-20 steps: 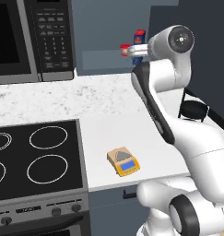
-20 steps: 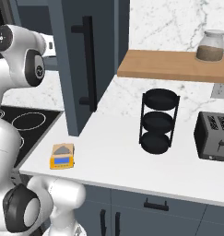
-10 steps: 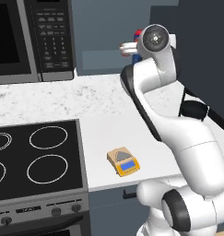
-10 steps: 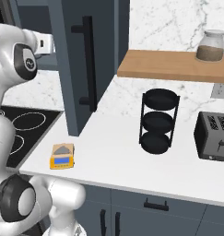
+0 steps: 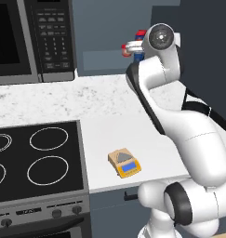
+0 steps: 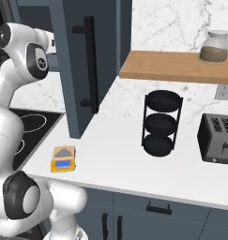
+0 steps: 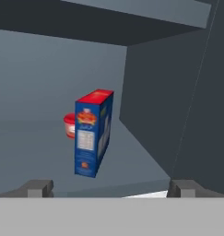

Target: Pick the boxed food and place it on the digital scale for weighing, and close the cabinet.

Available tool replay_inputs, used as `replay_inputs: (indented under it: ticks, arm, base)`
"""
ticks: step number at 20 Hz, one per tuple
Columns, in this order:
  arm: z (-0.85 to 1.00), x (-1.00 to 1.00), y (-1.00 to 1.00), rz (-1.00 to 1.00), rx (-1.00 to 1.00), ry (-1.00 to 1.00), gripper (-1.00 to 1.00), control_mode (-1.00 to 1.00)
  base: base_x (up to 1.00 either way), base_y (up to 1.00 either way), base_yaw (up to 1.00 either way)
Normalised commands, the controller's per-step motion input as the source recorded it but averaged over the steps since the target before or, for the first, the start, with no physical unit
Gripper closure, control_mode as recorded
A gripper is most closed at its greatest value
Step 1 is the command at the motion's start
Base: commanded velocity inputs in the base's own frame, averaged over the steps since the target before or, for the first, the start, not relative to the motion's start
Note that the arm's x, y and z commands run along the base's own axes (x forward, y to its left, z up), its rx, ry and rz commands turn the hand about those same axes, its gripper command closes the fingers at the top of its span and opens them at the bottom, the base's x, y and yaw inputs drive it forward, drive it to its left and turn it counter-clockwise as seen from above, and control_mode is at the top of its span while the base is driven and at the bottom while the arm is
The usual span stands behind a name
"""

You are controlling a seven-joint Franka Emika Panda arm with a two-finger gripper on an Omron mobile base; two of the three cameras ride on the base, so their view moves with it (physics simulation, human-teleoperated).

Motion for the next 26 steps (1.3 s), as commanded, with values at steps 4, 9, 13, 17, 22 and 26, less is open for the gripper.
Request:
replay_inputs:
  ticks: [4, 9, 13, 17, 22, 26]
  arm:
    - [-0.02, 0.43, 0.00, 0.00, 0.00, 0.00, -1.00, -1.00]
    - [0.00, 0.40, 0.00, 0.00, 0.00, 0.00, -1.00, -1.00]
    - [0.00, 0.33, 0.00, 0.00, 0.00, 0.00, -1.00, -1.00]
    - [0.00, 0.30, 0.00, 0.00, 0.00, 0.00, -1.00, -1.00]
    - [0.00, 0.35, 0.00, 0.00, 0.00, 0.00, -1.00, -1.00]
    - [0.00, 0.28, 0.00, 0.00, 0.00, 0.00, -1.00, -1.00]
  base:
    - [0.00, 0.00, 0.00]
    - [0.00, 0.00, 0.00]
    - [0.00, 0.00, 0.00]
    - [0.00, 0.00, 0.00]
    - [0.00, 0.00, 0.00]
    - [0.00, 0.00, 0.00]
